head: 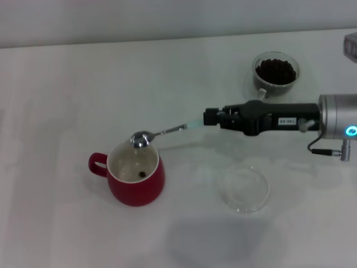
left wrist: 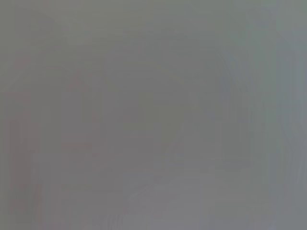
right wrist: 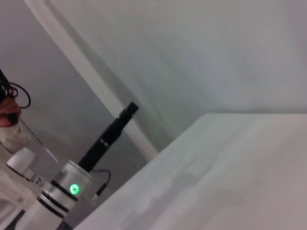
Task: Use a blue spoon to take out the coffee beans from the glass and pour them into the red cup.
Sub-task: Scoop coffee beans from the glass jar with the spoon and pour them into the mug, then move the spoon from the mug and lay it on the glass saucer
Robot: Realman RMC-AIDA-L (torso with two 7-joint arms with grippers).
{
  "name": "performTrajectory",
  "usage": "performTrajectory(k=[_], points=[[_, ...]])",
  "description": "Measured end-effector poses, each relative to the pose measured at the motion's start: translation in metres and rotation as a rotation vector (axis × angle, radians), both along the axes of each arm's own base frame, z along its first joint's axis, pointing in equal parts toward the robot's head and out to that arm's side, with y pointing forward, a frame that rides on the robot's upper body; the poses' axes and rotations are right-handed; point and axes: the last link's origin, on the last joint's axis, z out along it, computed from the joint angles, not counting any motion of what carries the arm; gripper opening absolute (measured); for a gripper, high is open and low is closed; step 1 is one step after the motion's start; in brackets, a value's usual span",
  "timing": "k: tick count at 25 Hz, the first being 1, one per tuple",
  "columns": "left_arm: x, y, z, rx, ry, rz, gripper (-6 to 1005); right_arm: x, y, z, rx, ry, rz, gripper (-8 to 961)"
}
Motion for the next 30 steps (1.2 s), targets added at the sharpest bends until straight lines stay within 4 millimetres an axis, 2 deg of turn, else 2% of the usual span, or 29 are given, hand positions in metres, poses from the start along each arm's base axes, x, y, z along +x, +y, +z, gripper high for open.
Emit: performTrajectory(k=[5, 7, 8, 10, 12, 13, 14, 18, 24, 30], points=[[0.0, 0.0, 0.0, 0.0, -0.001, 0.0, 834, 0.006, 0.001, 0.026, 0.019, 0.064, -0.049, 150], [0.001, 0.0, -0.001, -0.001, -0.005, -0.001, 834, 0.017, 0.0, 0.045, 0.006, 0.064, -0.104, 150], [0.001, 0.0, -0.001, -0.001, -0.008, -0.002, 834, 0.017, 0.0, 0.045, 0.006, 0.064, -0.104, 150], [0.001, -0.001, -0.002, -0.002, -0.011, -0.001, 834, 0.025, -0.003, 0.06, 0.001, 0.052, -0.126, 150], [0.001, -0.001, -0.002, -0.002, -0.011, 0.0, 834, 0.035, -0.006, 0.075, -0.012, 0.036, -0.161, 150], [0.0, -0.001, -0.002, -0.002, -0.011, 0.001, 834, 0.044, -0.011, 0.088, -0.025, 0.013, -0.198, 150], [0.0, -0.001, -0.002, -0.002, -0.011, 0.002, 834, 0.044, -0.011, 0.088, -0.025, 0.013, -0.198, 150], [-0.001, -0.002, -0.002, -0.002, -0.011, 0.004, 834, 0.059, -0.026, 0.109, -0.047, -0.043, -0.239, 150], [-0.001, -0.003, -0.002, -0.001, -0.011, 0.006, 834, 0.071, -0.044, 0.12, -0.078, -0.075, -0.279, 150], [-0.001, -0.003, -0.002, -0.001, -0.011, 0.006, 833, 0.077, -0.056, 0.11, -0.112, -0.083, -0.295, 155]])
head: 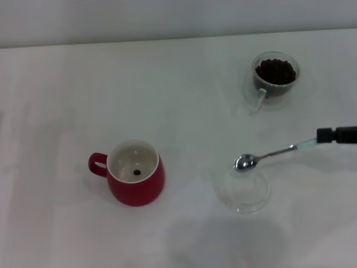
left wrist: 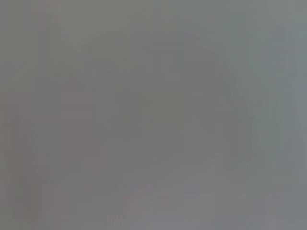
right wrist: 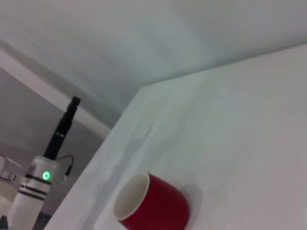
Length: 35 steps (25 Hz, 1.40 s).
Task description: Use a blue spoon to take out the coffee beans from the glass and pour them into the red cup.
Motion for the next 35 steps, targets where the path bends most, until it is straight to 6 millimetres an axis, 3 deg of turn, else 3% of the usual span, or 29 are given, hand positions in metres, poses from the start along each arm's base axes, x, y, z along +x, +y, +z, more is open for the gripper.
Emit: performTrajectory(k=[14, 32, 35], points=[[0.001, 0.001, 0.0, -0.001, 0.0, -0.003, 833, 0.008, 0.004, -0.029, -0.049, -0.106, -0.02, 175], [0.002, 0.0, -0.002, -0.002, -0.009, -0.004, 833, 0.004, 0.008, -0.042, -0.079, -0.122, -0.017, 201], [0.002, 0.0, -0.002, -0.001, -0.01, -0.004, 833, 0.004, 0.008, -0.042, -0.075, -0.122, -0.018, 247]])
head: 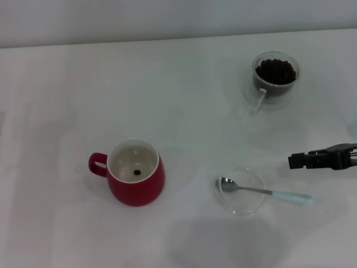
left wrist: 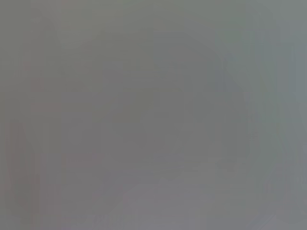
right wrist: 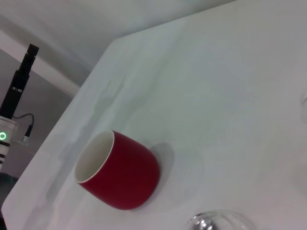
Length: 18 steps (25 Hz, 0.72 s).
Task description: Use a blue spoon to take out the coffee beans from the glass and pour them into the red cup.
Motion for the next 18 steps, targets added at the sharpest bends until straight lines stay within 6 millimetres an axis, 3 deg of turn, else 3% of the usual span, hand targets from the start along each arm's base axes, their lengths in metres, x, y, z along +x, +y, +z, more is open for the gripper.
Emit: performTrajectory(k=[8, 18], points=[[0.0, -0.001, 0.0, 0.001, 0.0, 0.001, 834, -0.002, 0.008, 0.005, 0.097, 0.033, 0.017, 293], [-0.001, -0.001, 0.0, 0.001, 0.0, 0.003, 832, -0.002, 0.023, 0.03, 0.639, 0.218, 0.046, 319]])
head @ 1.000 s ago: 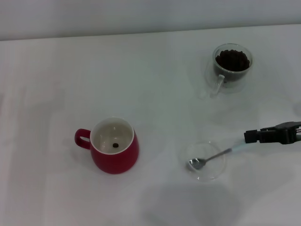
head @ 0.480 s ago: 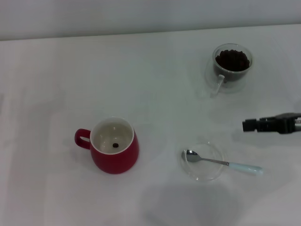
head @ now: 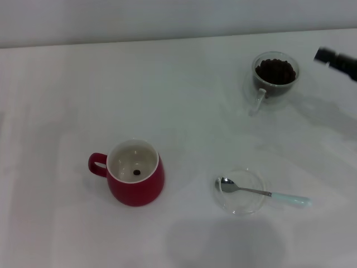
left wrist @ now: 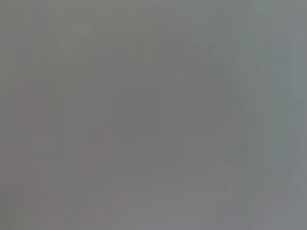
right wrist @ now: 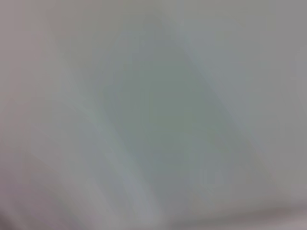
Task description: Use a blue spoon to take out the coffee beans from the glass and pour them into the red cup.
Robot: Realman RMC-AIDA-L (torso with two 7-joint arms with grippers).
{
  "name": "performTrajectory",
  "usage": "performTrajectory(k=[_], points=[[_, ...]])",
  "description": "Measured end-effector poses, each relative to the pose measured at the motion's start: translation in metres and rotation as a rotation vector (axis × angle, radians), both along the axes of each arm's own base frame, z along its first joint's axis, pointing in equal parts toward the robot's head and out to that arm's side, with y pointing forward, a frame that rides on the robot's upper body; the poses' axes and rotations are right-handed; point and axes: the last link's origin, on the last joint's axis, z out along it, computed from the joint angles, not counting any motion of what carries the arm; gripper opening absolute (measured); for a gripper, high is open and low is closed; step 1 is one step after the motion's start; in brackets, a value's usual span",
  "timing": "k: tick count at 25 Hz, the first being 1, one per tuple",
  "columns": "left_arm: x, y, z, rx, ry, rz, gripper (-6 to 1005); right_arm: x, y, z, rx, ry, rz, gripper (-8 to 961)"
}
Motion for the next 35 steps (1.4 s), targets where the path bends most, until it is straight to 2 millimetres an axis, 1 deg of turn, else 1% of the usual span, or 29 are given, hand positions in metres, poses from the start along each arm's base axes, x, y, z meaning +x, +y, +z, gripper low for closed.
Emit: performTrajectory(k=[3, 4, 5, 6, 7, 8, 9, 10, 11, 12, 14, 17, 20, 25, 31, 35], points=[[0.0, 0.0, 0.0, 0.0, 0.001, 0.001, 831, 0.001, -0.002, -0.003, 0.213, -0.01, 0.041, 326], [-0.001, -0.001, 0.0, 0.0, 0.001, 0.002, 831, 0.001, -0.004, -0.006, 0.381, -0.047, 0.051, 329], [-0.001, -0.001, 0.0, 0.001, 0.002, 0.003, 831, 0.002, -0.006, -0.01, 0.48, -0.088, 0.058, 332], [-0.001, -0.001, 0.001, 0.001, 0.003, 0.003, 830, 0.002, -0.006, -0.01, 0.48, -0.088, 0.058, 334], [-0.001, -0.001, 0.001, 0.0, 0.003, 0.003, 830, 0.002, -0.006, -0.017, 0.61, -0.186, 0.071, 337], [-0.002, -0.002, 0.001, -0.001, 0.005, 0.004, 830, 0.002, -0.006, -0.017, 0.61, -0.186, 0.071, 339], [-0.003, -0.002, 0.001, -0.002, 0.006, 0.007, 830, 0.002, -0.006, -0.021, 0.653, -0.237, 0.073, 342], [-0.003, -0.003, 0.001, -0.001, 0.007, 0.007, 829, 0.003, -0.001, -0.03, 0.708, -0.344, 0.058, 345], [-0.004, -0.003, 0.001, -0.001, 0.009, 0.009, 829, 0.003, 0.002, -0.036, 0.722, -0.393, 0.043, 347], [-0.004, -0.003, 0.002, 0.0, 0.01, 0.009, 829, 0.003, 0.002, -0.036, 0.722, -0.393, 0.043, 350], [-0.003, -0.002, 0.002, -0.002, 0.011, 0.007, 829, 0.005, 0.008, -0.044, 0.758, -0.484, 0.001, 355], [-0.003, 0.0, 0.001, -0.011, 0.017, 0.008, 829, 0.004, 0.018, -0.053, 0.814, -0.598, -0.072, 420], [-0.003, 0.0, 0.0, -0.016, 0.021, 0.008, 829, 0.0, 0.027, -0.06, 0.829, -0.675, -0.101, 485], [-0.004, -0.001, -0.002, -0.022, 0.016, 0.017, 829, 0.001, 0.033, -0.061, 0.815, -0.683, -0.124, 593], [-0.009, -0.006, -0.002, -0.019, 0.007, 0.04, 829, 0.007, 0.038, -0.055, 0.827, -0.66, -0.214, 832], [-0.01, -0.007, -0.006, -0.04, 0.01, 0.045, 829, 0.011, 0.039, -0.054, 0.823, -0.654, -0.249, 832]])
